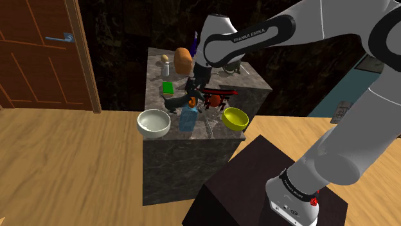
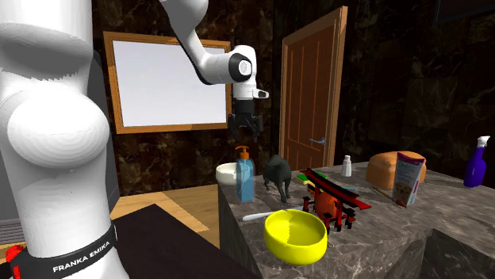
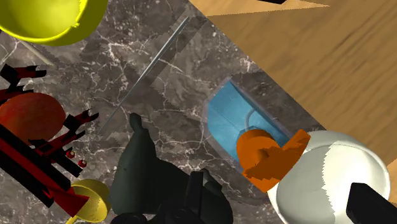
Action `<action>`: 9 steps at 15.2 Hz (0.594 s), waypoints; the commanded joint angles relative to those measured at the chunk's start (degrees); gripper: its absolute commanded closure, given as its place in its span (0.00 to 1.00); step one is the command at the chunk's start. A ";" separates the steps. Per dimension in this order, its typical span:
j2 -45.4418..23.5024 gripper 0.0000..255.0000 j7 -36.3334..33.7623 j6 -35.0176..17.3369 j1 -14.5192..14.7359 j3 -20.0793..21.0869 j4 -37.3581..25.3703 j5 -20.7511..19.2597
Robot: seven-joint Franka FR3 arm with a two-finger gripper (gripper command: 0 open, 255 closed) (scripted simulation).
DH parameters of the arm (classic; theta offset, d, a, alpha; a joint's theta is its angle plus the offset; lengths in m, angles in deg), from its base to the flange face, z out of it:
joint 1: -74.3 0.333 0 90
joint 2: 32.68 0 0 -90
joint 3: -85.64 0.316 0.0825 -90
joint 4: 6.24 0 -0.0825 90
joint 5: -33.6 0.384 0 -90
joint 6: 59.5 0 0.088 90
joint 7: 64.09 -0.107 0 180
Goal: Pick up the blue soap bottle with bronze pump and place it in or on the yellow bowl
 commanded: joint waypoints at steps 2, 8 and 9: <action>-2.10 0.00 -0.49 -2.08 0.19 0.03 -0.01 -0.50; -4.37 0.00 -0.81 -5.29 0.31 -0.05 0.95 -0.97; -4.37 0.00 -0.81 -5.29 0.31 -0.05 0.95 -0.97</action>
